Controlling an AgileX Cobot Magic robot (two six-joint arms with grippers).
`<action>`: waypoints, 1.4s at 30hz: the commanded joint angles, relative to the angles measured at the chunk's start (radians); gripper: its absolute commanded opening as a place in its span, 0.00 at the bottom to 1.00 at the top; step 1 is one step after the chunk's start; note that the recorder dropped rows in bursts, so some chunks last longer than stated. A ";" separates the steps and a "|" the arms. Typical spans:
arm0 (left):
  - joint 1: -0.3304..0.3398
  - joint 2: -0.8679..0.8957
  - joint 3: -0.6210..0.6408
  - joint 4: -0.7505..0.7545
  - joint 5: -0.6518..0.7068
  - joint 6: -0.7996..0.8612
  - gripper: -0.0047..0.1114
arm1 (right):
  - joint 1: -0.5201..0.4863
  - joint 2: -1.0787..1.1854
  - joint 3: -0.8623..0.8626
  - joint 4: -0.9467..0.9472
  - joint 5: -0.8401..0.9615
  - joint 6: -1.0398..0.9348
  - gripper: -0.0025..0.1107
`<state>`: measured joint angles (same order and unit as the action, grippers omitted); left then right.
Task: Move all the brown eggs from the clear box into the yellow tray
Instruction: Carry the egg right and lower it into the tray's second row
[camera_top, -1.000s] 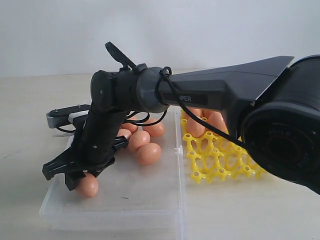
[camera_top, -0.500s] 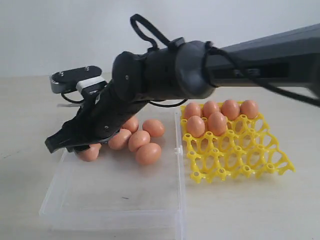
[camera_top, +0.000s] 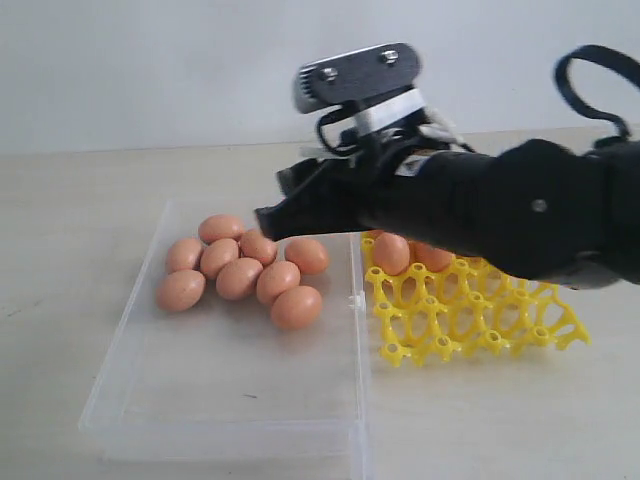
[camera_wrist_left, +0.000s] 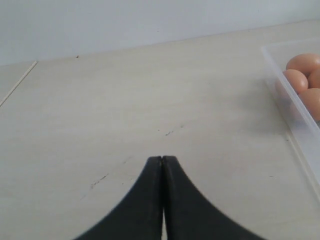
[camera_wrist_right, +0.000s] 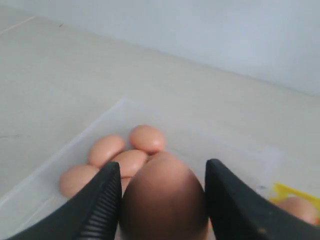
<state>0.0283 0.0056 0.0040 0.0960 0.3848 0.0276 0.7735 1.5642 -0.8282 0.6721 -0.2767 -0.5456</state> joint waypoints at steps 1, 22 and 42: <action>0.002 -0.006 -0.004 -0.001 -0.006 -0.007 0.04 | -0.108 -0.076 0.119 0.009 -0.073 -0.009 0.02; 0.002 -0.006 -0.004 -0.001 -0.006 -0.005 0.04 | -0.497 0.067 0.064 -0.317 0.208 0.313 0.02; 0.002 -0.006 -0.004 -0.001 -0.006 -0.007 0.04 | -0.526 0.231 0.020 -0.495 0.004 0.531 0.02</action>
<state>0.0283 0.0056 0.0040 0.0960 0.3848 0.0276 0.2539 1.7957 -0.7964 0.2058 -0.2416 -0.0386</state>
